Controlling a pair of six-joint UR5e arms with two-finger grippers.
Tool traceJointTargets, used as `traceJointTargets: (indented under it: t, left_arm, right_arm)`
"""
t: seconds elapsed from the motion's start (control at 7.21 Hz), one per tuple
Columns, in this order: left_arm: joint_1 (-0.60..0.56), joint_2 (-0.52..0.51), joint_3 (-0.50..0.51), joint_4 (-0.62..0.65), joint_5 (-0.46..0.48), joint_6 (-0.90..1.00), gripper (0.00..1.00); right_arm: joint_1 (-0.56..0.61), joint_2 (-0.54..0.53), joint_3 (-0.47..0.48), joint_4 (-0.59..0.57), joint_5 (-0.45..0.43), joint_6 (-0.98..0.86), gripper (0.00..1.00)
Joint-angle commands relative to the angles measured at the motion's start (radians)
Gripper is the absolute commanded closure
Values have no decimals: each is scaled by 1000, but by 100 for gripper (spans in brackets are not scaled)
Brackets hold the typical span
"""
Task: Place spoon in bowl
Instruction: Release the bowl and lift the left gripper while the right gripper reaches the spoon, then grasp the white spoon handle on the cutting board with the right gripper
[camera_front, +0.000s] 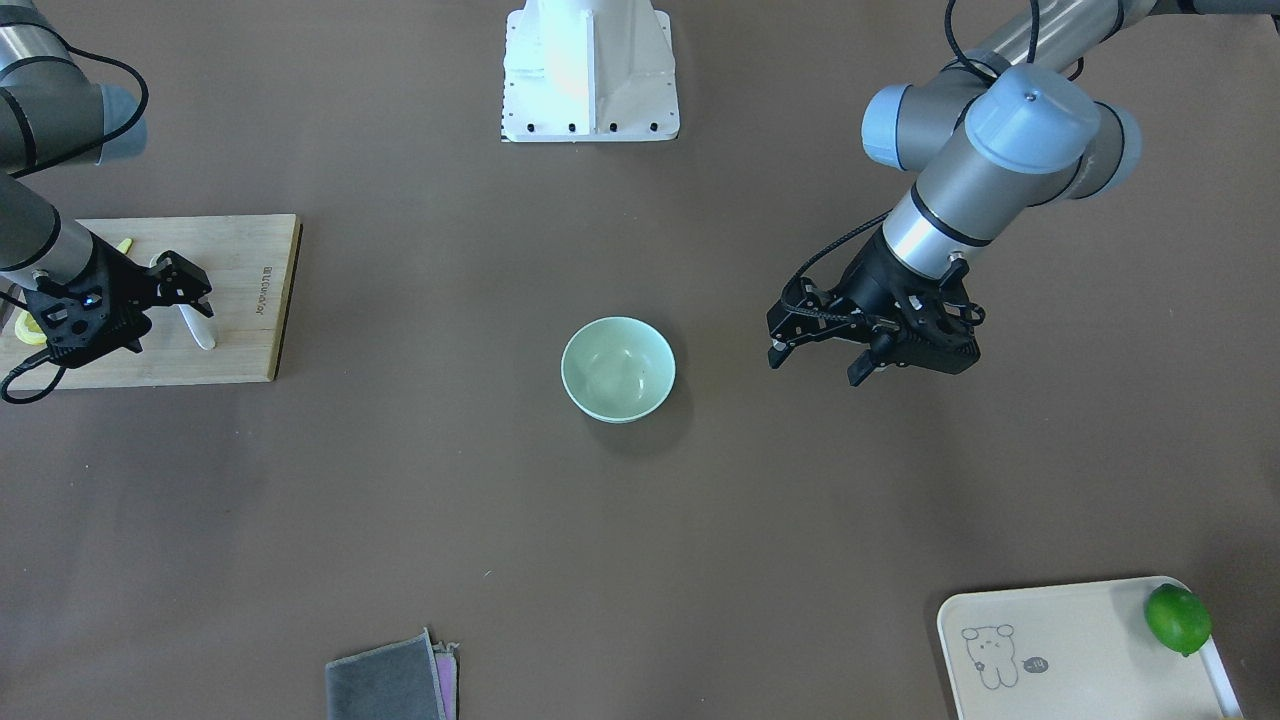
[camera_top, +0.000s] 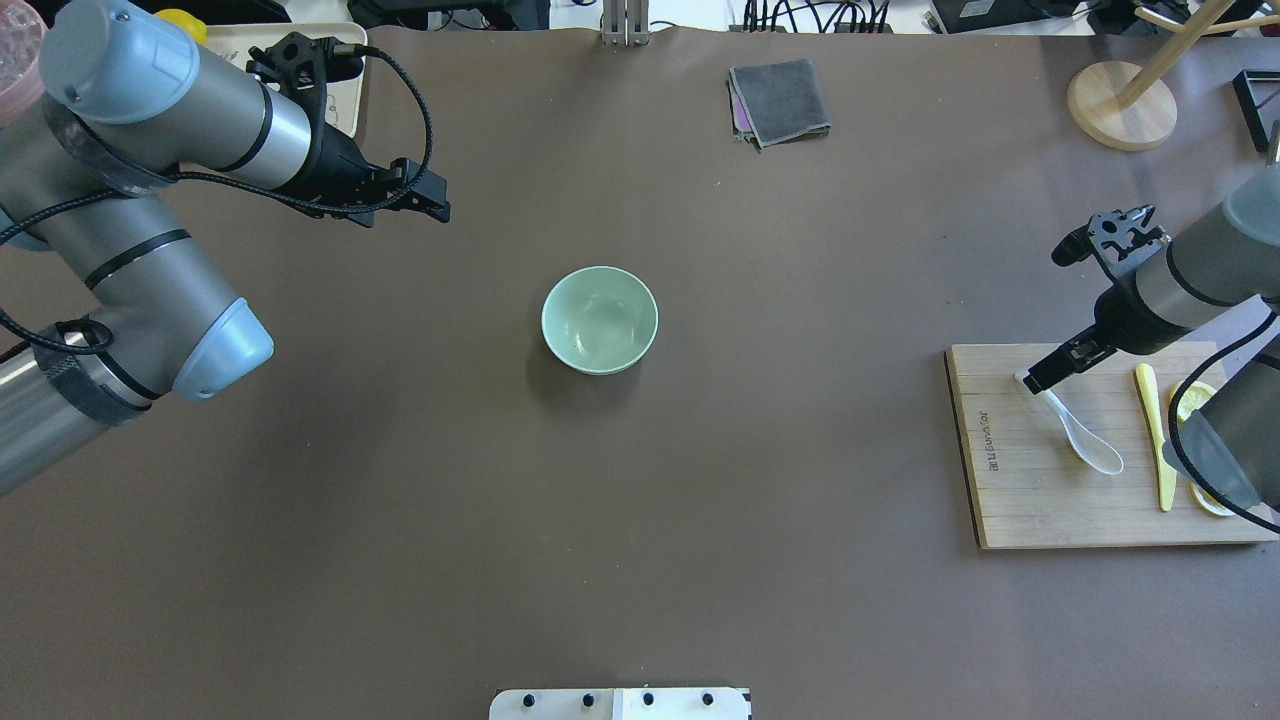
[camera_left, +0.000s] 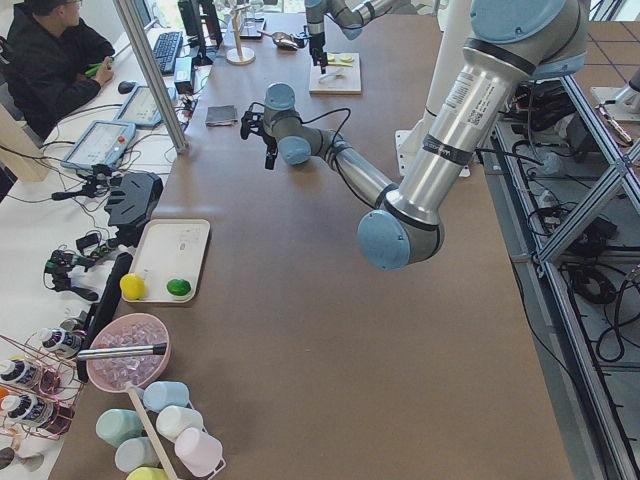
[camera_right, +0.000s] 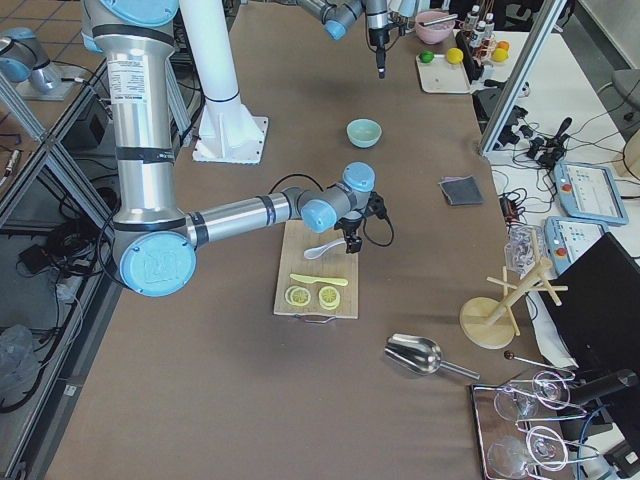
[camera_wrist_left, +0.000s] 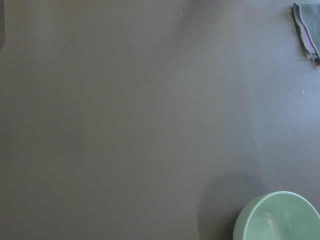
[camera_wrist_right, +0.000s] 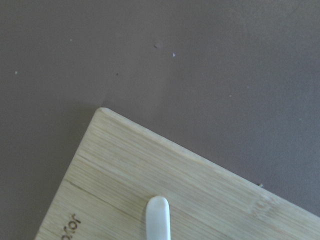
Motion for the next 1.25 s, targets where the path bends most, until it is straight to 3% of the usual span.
traceJointTargets:
  t: [0.0, 0.42, 0.55, 0.69, 1.11]
  left_arm:
    - [-14, 9, -1, 0, -8, 24, 1]
    - [-22, 9, -10, 1, -11, 27, 1]
    - [-23, 11, -11, 0, -11, 27, 1]
    - [-23, 13, -11, 0, -11, 27, 1]
    - [-23, 13, -11, 1, -11, 27, 1]
  right_arm:
    - [-14, -16, 1, 12, 0, 0, 25]
    - [-36, -16, 3, 12, -22, 0, 29]
    - [-36, -16, 3, 12, -20, 0, 44]
    - [-37, -18, 3, 12, -22, 0, 49]
    - [-51, -15, 3, 12, -26, 0, 49]
